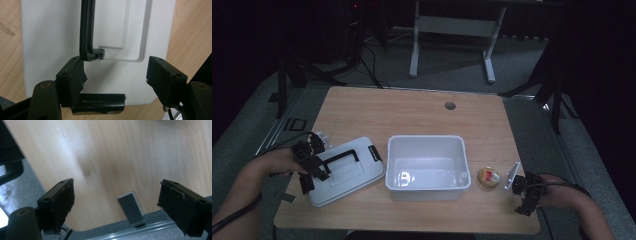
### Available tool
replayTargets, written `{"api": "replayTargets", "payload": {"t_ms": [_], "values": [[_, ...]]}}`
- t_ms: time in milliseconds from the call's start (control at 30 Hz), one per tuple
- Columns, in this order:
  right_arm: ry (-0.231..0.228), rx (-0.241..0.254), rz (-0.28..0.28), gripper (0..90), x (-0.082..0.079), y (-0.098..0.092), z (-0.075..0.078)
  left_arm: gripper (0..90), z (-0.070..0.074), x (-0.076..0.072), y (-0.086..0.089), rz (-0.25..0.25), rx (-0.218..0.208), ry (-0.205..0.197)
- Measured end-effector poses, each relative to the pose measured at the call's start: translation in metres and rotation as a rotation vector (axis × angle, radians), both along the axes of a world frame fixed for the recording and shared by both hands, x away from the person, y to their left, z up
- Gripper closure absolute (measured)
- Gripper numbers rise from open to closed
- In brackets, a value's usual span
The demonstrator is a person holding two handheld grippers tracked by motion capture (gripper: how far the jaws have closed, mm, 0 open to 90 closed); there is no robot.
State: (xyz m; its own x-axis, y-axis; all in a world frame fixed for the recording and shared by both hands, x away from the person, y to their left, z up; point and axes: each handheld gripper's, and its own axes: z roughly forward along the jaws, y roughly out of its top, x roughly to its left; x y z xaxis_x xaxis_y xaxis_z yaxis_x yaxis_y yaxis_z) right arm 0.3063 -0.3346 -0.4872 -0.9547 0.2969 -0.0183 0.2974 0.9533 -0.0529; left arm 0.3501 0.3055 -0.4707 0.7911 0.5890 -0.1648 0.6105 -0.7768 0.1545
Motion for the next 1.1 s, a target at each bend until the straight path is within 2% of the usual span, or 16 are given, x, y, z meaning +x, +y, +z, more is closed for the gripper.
{"api": "replayTargets", "payload": {"t_ms": [100,167,267,300,333,367,400,600,867,1100], "values": [[-0.008,-0.004,0.01,10.5,0.0,0.006,0.004,30.3,0.001,0.0,0.0,-0.003,0.0,0.003],[0.011,-0.001,0.008,10.5,0.0,0.008,0.005,30.3,0.001,0.0,-0.001,-0.004,0.005,0.004],[-0.007,0.002,0.096,10.5,-0.004,0.018,0.011,30.3,0.001,0.0,-0.002,-0.004,0.003,0.005],[-0.007,0.002,0.096,10.5,-0.004,0.018,0.011,30.3,0.002,0.0,-0.002,-0.006,0.001,0.006],[-0.026,0.021,0.137,10.6,-0.005,0.023,0.015,30.3,0.001,0.0,-0.002,-0.006,0.002,0.006],[-0.026,0.021,0.137,10.6,-0.005,0.023,0.015,30.3,0.001,0.0,-0.002,-0.006,0.002,0.006],[-0.034,0.051,0.158,10.5,-0.005,0.029,0.019,30.3,0.001,0.0,-0.002,-0.004,0.0,0.007],[-0.035,0.069,0.185,10.5,-0.004,0.039,0.021,30.3,0.003,-0.001,-0.001,-0.009,0.003,0.012],[-0.05,0.065,0.232,10.6,0.001,0.047,0.022,30.3,0.004,-0.001,-0.002,-0.009,-0.001,0.009],[-0.096,0.083,0.205,12.1,0.02,0.049,0.025,30.3,0.003,-0.002,-0.002,-0.009,-0.002,0.014]]}}
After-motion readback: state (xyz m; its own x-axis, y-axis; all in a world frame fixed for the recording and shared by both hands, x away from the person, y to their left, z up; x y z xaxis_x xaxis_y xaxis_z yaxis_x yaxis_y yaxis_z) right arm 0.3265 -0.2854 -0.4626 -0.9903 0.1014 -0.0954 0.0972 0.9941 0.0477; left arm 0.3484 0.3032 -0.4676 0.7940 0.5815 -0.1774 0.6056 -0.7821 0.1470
